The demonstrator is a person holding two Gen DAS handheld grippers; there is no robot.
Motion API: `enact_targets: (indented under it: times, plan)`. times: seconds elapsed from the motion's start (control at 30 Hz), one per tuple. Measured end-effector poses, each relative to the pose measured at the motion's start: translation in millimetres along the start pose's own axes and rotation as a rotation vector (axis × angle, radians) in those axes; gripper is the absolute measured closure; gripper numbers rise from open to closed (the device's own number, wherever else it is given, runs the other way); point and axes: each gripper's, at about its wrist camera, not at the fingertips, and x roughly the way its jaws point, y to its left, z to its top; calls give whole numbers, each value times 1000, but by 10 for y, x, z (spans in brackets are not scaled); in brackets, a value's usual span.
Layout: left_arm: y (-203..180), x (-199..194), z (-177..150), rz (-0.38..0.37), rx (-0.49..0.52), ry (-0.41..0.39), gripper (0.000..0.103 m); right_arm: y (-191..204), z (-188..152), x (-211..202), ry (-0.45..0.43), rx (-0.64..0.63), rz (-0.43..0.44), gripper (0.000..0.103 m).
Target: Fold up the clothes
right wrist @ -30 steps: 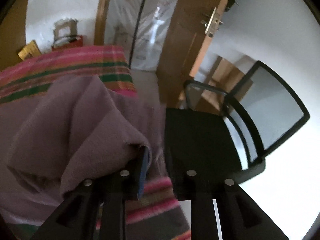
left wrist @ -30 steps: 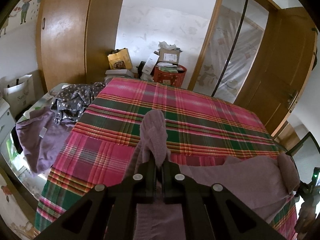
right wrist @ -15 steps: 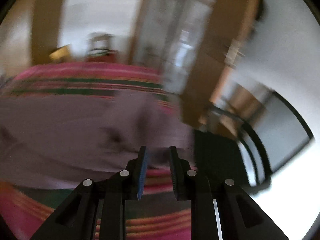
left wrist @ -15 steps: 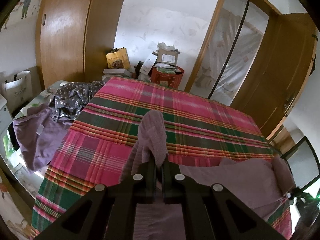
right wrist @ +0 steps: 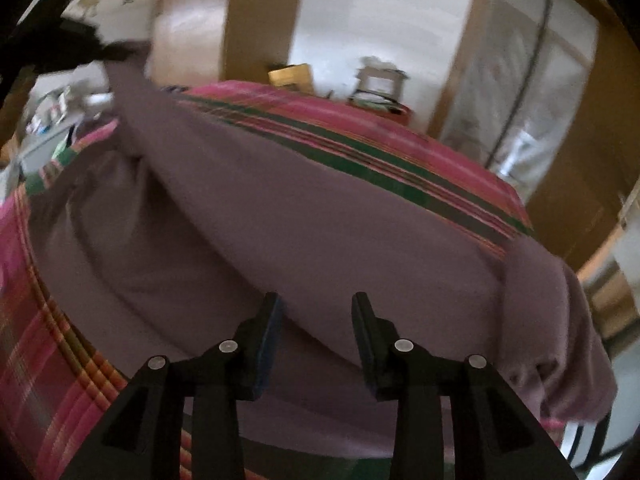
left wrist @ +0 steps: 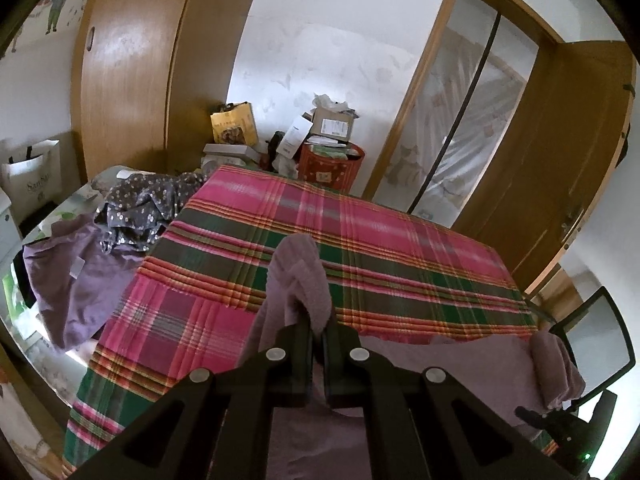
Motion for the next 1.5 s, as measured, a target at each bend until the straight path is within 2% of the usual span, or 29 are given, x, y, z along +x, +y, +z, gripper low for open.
enact_targets:
  times: [0.17, 0.4, 0.43, 0.57, 0.63, 0.77, 1.03, 1.23, 1.5]
  plan:
    - [9, -12, 63, -13, -10, -6, 100, 91, -1, 54, 12, -72, -23, 65]
    - [-9, -29, 172, -31, -13, -26, 100, -26, -34, 165, 39, -90, -164, 65]
    - [0, -29, 180, -31, -16, -30, 100, -49, -36, 168, 39, -91, -194, 67]
    - [46, 19, 203, -23, -25, -27, 100, -177, -33, 159, 48, -75, -279, 92]
    - [70, 50, 214, -18, -29, -23, 100, -251, 3, 139, 41, -57, -301, 95]
    - [116, 110, 242, -9, -37, -19, 100, -367, 197, 83, 1, -61, -353, 97]
    - [243, 277, 367, 30, -69, -23, 100, -581, 808, 144, -70, -105, -422, 97]
    - [390, 504, 465, 57, -110, 10, 100, -707, 1203, 454, -58, -138, -433, 97]
    - [485, 876, 534, 101, -111, 55, 100, -760, 1473, 986, 0, -182, -441, 97]
